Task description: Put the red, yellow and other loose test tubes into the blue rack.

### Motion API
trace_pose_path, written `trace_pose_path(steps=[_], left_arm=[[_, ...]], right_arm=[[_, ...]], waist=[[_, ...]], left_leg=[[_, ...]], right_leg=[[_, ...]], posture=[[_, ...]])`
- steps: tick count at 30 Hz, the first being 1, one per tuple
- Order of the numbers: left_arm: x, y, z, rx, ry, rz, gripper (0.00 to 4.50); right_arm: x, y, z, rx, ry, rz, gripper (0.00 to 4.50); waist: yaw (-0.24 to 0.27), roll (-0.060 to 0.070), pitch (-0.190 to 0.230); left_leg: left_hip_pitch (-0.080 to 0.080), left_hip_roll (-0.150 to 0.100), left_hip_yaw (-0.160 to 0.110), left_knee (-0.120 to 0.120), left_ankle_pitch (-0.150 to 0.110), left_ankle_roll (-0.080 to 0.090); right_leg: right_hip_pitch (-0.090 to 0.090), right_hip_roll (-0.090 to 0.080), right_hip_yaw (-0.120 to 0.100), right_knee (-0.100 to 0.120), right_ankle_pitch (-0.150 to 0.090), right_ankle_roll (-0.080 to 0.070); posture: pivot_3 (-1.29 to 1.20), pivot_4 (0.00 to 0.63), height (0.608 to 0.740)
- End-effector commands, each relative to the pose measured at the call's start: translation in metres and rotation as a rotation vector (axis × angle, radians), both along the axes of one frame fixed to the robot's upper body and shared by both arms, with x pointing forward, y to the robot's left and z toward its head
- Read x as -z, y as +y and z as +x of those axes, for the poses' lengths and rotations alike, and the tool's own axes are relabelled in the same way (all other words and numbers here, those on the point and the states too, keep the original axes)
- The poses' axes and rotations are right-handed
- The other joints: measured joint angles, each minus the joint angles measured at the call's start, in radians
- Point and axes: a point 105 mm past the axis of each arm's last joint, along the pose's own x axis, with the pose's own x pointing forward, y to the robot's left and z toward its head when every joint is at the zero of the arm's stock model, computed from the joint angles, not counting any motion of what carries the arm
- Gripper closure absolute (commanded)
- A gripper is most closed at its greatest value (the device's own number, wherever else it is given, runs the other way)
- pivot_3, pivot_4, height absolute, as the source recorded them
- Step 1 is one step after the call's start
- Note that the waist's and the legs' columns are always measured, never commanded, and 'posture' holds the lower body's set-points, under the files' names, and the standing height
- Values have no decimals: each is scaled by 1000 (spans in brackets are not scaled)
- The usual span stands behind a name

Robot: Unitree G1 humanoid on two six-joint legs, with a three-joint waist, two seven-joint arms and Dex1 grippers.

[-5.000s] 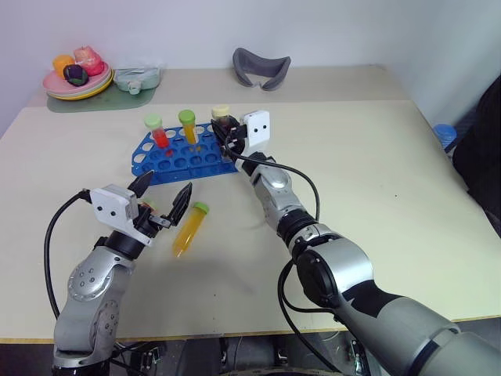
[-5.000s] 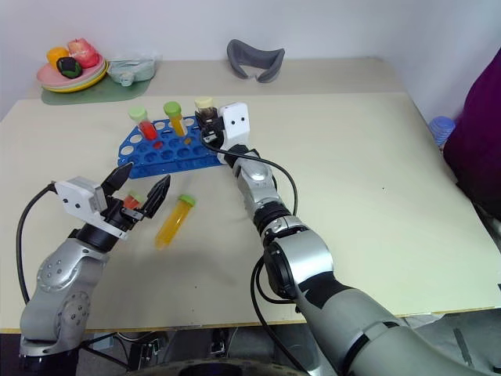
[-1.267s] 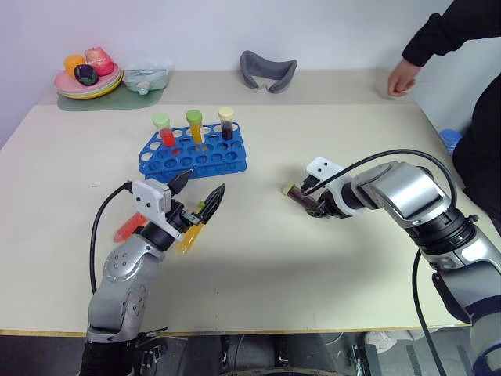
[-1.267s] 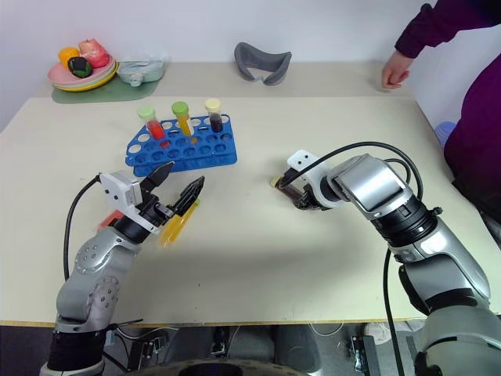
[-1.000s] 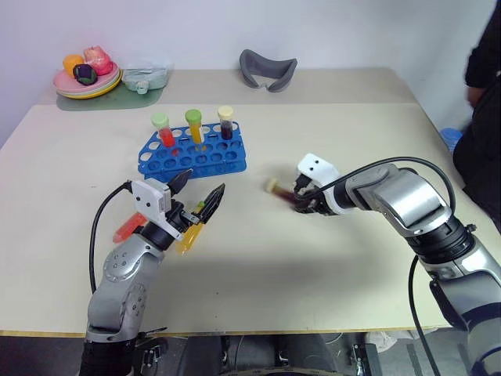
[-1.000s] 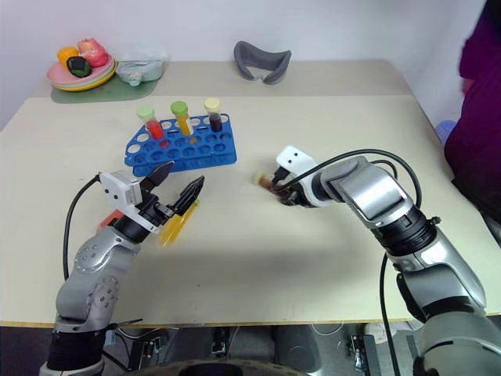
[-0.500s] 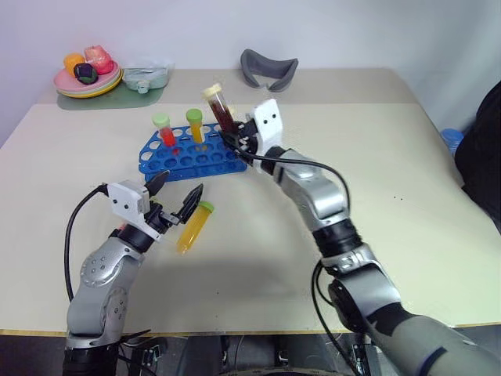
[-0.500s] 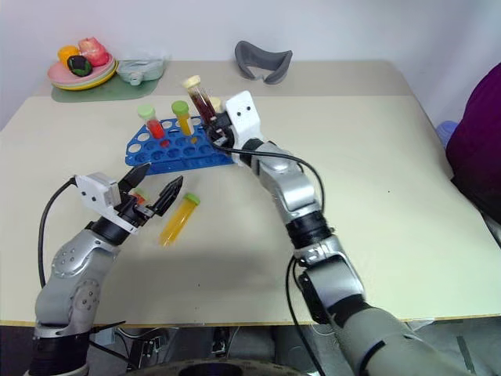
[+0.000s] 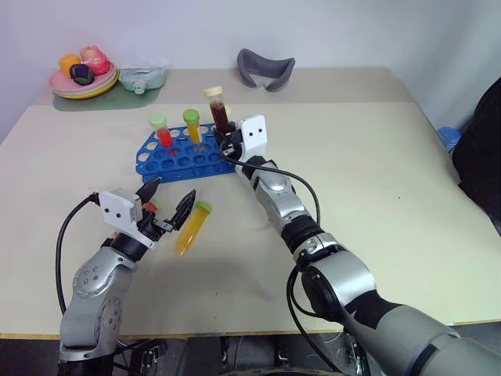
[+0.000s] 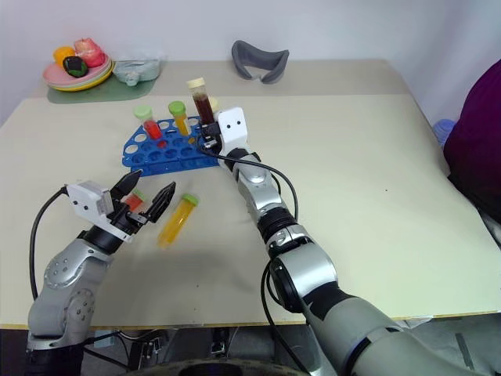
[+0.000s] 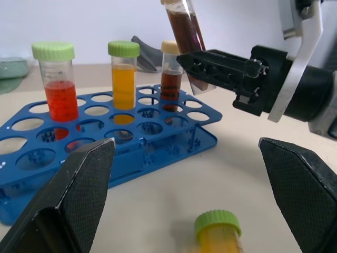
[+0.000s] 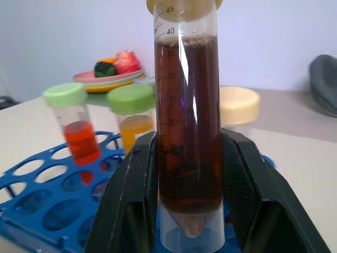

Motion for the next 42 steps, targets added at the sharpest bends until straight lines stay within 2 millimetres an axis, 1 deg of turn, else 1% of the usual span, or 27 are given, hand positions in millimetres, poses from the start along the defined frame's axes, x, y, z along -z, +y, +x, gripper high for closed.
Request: trace_pose_path(steps=[1, 4, 7, 12, 16, 18, 21, 24, 27, 28, 30, 31, 35, 37, 40, 42], left_arm=[[-16, -3, -3, 6, -61, 5, 0], [-17, -4, -3, 9, -63, 7, 0], [-17, -4, -3, 13, -64, 7, 0], [-18, -5, -4, 19, -65, 7, 0], [-15, -7, -6, 30, -55, 4, 0], [-14, -7, -6, 35, -50, 5, 0], [-14, -8, -6, 36, -52, 2, 0], [-14, -9, -5, 33, -54, -5, 0], [-12, -11, -7, 35, -50, -11, 0], [-11, -12, -7, 37, -45, -13, 0], [-10, -13, -7, 42, -41, -17, 0], [-10, -14, -6, 45, -41, -19, 0], [-13, -19, -3, 61, -47, -25, 0], [-14, -22, -2, 68, -49, -28, 0], [-15, -26, 0, 81, -50, -31, 0], [-16, -28, 2, 94, -49, -35, 0]], right_arm=[[-7, 5, 0, -1, -32, 11, 2833], [-1, 4, -1, 4, -20, 4, 2833], [1, 4, -1, 6, -21, -1, 2833], [-8, 1, -4, -37, -65, 27, 2833], [-23, -6, -11, -83, -151, 64, 2833], [-31, -13, -16, -98, -193, 76, 2833], [-41, -29, -24, -133, -217, 61, 2833], [-39, -41, -36, -242, -138, 28, 2833], [-36, -54, -49, -323, -52, -48, 2833], [-31, -65, -52, -311, -29, -139, 2833], [-19, -92, -56, -261, 36, -326, 2833], [-14, -104, -59, -256, 84, -382, 2833], [0, -139, -76, -253, 177, -621, 2833], [6, -153, -83, -254, 231, -699, 2833], [24, -181, -93, -228, 363, -865, 2833], [28, -191, -97, -228, 403, -902, 2833]], waist=[[-6, 0, 0], [-7, 1, 0], [-7, 1, 0], [-6, 1, 0], [-5, 1, 0], [-4, 1, 0], [-2, 1, 1], [-1, 1, 0], [-2, 1, 1], [-2, 1, 1], [-2, 2, 1], [2, 2, 1], [8, 1, 1], [8, 2, 1], [7, 2, 1], [11, 1, 1]], left_leg=[[0, 0, 0, 0, 0, 0], [0, 0, 0, -1, 0, -1], [0, 0, 0, -1, 0, -1], [0, 0, 0, -1, 0, -1], [0, 0, 0, -1, 0, -1], [0, 0, 0, -1, 0, -1], [0, 0, 0, -1, 0, -1], [0, 0, -1, -1, 0, 0], [0, 0, -1, -1, 0, 0], [0, 0, -1, -1, 0, 0], [0, 0, -1, -2, -1, 2], [0, 0, -1, -1, -2, 3], [0, -1, 0, -1, -4, 7], [0, -1, -1, -1, -4, 7], [0, -1, 0, -1, -4, 8], [0, -1, -1, -1, -4, 8]], right_leg=[[0, 0, 0, 0, 0, 0], [-1, 0, 0, 0, 0, 0], [-1, 0, 0, 0, 0, 0], [-1, 0, 0, 0, 0, 0], [-1, 0, 0, 0, 0, 0], [-1, -1, 0, 0, 0, 0], [-1, -1, 0, 0, 0, 0], [0, -1, 0, 0, 0, 0], [-1, -1, 0, 0, 0, 0], [-1, -1, 0, 0, 0, 0], [-1, -2, 0, 0, 0, 0], [-1, -2, 0, 0, 0, 0], [0, -3, 0, -1, 0, 0], [0, -2, 0, -1, 0, 0], [0, -2, 0, -2, 0, 0], [0, -2, 0, -2, 0, 0]], posture=[[0, 150, 735], [0, 150, 735], [0, 150, 735], [0, 150, 735], [0, 150, 735], [0, 150, 735], [0, 150, 735], [0, 150, 735], [0, 150, 735], [0, 150, 735], [0, 150, 735], [0, 150, 735], [0, 150, 735], [0, 150, 735], [0, 150, 735], [0, 150, 735]])
